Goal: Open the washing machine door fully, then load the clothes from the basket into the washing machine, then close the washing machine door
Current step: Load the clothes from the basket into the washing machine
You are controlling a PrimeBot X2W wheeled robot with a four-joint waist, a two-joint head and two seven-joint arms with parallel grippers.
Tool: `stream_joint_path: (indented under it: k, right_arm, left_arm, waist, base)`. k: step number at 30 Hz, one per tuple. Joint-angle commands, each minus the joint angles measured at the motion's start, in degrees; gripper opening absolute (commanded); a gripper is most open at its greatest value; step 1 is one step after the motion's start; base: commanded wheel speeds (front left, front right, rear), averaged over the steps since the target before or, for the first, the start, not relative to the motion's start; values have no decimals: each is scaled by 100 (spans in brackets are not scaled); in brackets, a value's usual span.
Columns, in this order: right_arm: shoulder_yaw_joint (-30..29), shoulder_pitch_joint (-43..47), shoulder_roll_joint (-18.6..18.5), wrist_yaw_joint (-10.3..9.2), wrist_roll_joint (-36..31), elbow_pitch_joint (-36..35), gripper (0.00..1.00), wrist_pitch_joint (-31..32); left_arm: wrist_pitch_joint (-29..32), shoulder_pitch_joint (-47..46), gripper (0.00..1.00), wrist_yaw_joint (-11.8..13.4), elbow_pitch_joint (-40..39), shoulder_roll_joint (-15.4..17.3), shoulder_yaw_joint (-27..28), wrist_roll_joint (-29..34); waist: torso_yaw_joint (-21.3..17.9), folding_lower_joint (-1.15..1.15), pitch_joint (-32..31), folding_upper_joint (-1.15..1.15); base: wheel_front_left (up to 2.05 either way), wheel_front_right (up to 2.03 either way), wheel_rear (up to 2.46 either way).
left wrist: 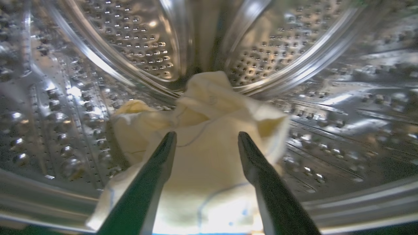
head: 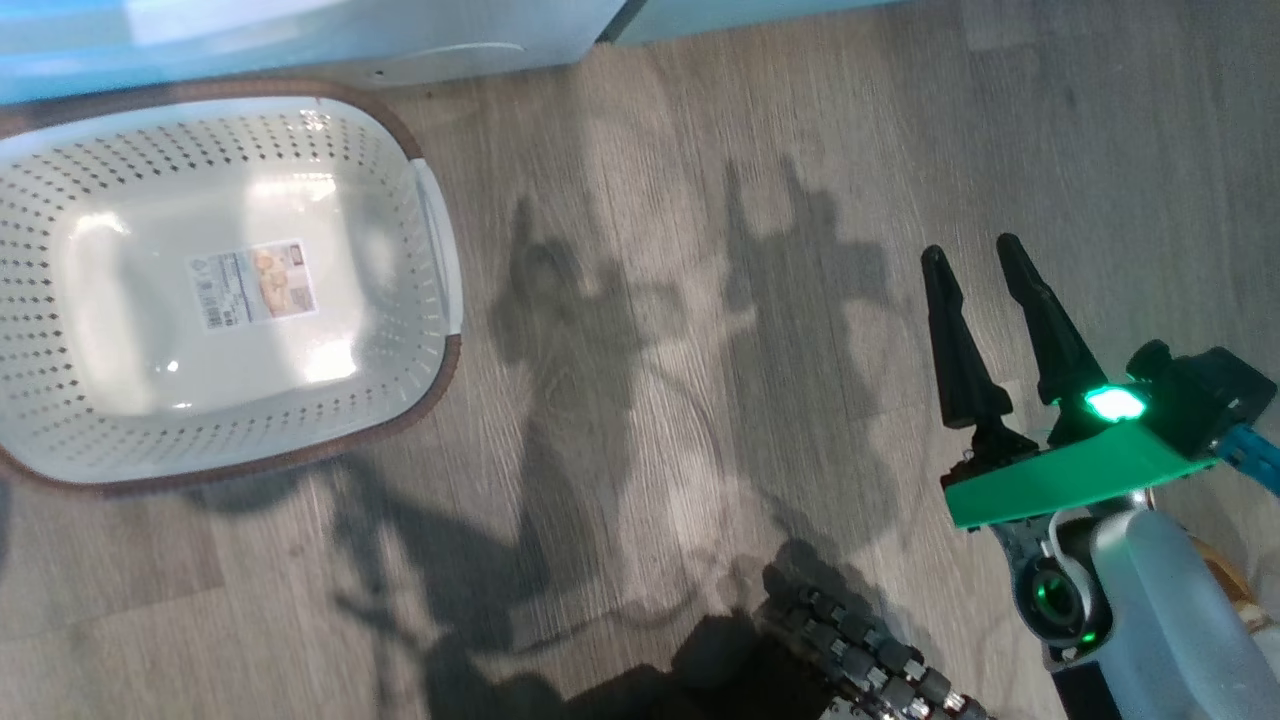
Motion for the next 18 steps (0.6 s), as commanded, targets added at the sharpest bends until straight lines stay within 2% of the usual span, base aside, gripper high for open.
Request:
stream_joint_path:
  k: [1,10,18]
  right_arm:
    - [25,130,-30,25,-20,-111,100,-55]
    - [-71,261,-30,25,-134,-26,100,-55]
    - [-227,528,-30,25,-324,104,100,-55]
  left_arm:
    - [22,-173,100,-50,-119,104,-46,39]
    - [259,505,100,-338,34,-133,-131,-109]
    - [5,1430,100,-486,68,-402,-106,-341]
  waist:
    - [48,0,-86,0]
    - [284,0,-678,0]
    - [613,0,-1421,0]
  base:
    - [0,0,0]
    - [0,0,0]
    - [0,0,0]
